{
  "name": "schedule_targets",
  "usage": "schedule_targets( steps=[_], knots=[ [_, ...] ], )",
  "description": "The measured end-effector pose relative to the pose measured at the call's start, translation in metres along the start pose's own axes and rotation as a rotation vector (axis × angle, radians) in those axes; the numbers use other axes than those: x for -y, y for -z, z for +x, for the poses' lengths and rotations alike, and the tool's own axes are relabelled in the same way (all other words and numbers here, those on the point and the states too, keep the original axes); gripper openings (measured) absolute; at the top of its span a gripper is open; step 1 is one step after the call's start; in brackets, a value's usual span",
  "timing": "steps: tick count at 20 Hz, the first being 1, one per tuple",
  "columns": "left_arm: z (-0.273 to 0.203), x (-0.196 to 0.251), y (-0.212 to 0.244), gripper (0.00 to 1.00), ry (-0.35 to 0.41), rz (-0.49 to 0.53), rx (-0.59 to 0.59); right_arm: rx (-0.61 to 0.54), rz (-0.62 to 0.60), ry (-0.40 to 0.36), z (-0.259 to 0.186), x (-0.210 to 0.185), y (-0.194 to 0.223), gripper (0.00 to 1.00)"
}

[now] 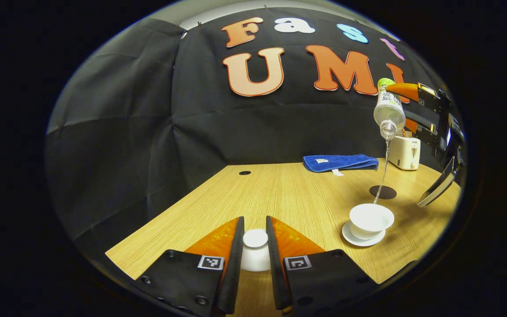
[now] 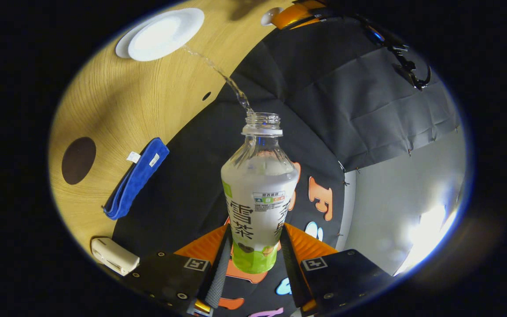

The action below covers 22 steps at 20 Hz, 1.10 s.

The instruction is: Open the teacup lid with one hand, grasp the water bottle and pour water into the teacup with the other hand; after pouring, place the water bottle on the coaster and then close the teacup lid.

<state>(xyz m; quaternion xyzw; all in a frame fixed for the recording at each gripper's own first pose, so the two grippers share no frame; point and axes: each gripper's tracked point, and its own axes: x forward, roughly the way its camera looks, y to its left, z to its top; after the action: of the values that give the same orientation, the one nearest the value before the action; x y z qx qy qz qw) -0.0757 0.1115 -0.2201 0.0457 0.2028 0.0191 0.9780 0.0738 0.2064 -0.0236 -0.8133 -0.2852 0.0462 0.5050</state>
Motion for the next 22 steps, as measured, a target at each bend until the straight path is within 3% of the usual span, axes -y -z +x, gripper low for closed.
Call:
schedule_targets(
  steps=[7,13,22],
  knots=[
    [-0.001,0.001,-0.001,0.36,0.007,-0.004,-0.002,0.05,-0.048,0.043,-0.001,0.005,-0.015,0.62],
    [-0.002,0.003,-0.003,0.36,0.014,0.009,0.012,0.077,0.001,0.0,-0.013,-0.017,-0.035,0.62],
    [-0.003,0.027,-0.018,0.36,0.057,0.012,0.047,0.031,0.477,-0.262,-0.037,-0.075,-0.063,0.63]
  ],
)
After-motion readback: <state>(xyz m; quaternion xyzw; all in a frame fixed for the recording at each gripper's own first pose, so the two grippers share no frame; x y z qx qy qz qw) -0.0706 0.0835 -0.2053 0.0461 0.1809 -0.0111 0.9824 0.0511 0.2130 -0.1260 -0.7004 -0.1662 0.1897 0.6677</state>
